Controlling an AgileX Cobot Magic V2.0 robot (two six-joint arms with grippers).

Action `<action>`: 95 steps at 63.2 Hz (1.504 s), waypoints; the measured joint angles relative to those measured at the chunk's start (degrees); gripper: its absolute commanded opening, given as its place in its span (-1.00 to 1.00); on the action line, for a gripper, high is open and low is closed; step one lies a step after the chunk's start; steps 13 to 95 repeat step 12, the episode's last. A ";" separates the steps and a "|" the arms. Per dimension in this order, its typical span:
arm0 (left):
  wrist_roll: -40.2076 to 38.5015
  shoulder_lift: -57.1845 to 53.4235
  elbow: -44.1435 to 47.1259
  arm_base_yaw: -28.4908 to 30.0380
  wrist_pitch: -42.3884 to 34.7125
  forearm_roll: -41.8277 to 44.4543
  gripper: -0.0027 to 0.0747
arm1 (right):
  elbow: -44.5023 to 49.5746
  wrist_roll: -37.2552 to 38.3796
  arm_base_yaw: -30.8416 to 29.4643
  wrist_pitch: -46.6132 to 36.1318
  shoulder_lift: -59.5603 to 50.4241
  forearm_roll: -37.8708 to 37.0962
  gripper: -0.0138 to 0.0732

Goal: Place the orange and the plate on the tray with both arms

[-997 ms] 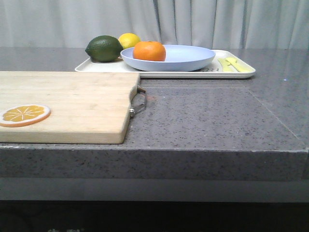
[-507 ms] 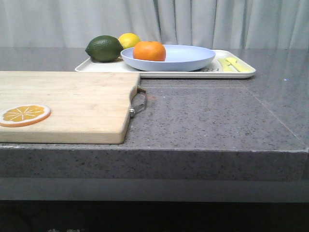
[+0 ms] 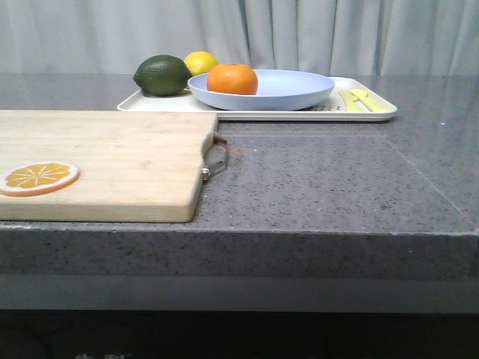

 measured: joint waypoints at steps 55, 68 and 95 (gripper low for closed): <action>0.00 0.00 0.00 0.00 0.00 0.00 -0.98 | 0.00 0.00 0.11 0.00 0.00 0.00 -0.84; 0.00 0.00 0.00 0.00 0.00 0.00 -0.98 | 0.00 0.00 0.11 0.00 0.00 0.00 -0.84; 0.00 0.00 0.00 0.00 0.00 0.00 -0.98 | 0.00 0.00 0.11 0.00 0.00 0.00 -0.84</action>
